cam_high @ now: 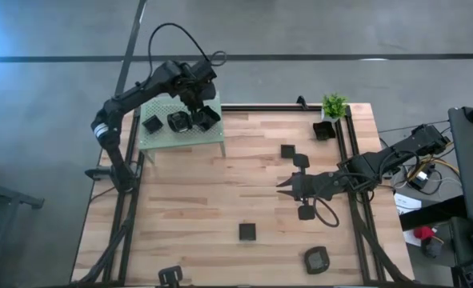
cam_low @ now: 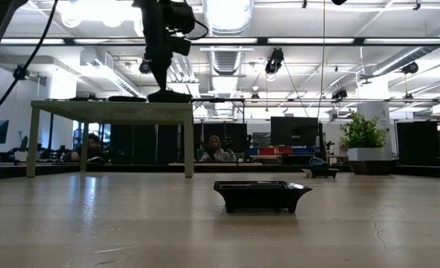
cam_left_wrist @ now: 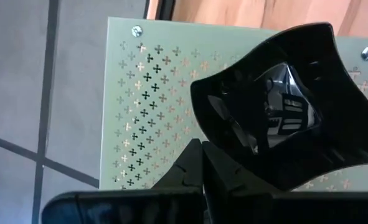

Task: Pick & Place Mini shaped plates
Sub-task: Stack the black wave square shaped plate on top of the wave square shaped plate on the shelf, then stack the black square shaped plate on top of the square shaped plate on the shelf

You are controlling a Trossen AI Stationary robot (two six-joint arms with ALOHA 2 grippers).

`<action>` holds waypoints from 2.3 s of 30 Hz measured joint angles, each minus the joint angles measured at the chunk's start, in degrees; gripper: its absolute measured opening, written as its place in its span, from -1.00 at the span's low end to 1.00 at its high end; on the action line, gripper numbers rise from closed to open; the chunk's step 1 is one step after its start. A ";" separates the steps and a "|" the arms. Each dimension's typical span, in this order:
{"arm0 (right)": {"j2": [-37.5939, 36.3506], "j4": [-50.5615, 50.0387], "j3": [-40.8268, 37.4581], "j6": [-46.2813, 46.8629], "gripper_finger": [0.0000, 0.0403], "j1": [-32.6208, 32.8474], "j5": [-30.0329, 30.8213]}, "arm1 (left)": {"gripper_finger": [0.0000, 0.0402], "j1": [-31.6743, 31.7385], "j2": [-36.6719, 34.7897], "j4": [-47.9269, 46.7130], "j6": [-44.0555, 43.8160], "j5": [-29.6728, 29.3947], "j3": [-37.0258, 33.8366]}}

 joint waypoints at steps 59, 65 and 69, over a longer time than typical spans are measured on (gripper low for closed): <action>-4.52 -20.65 -0.96 20.76 -0.71 -5.88 -2.10 | -1.00 -69.70 -9.75 56.10 -31.62 -35.61 -33.42; -4.52 -20.58 -1.12 19.75 -0.71 -5.77 -2.12 | -1.00 -69.68 -9.75 70.27 -31.63 -32.73 -41.94; -4.52 -20.57 -1.18 18.46 -0.71 -5.77 -2.10 | -1.00 -69.68 -9.75 74.34 -32.24 -32.60 -46.06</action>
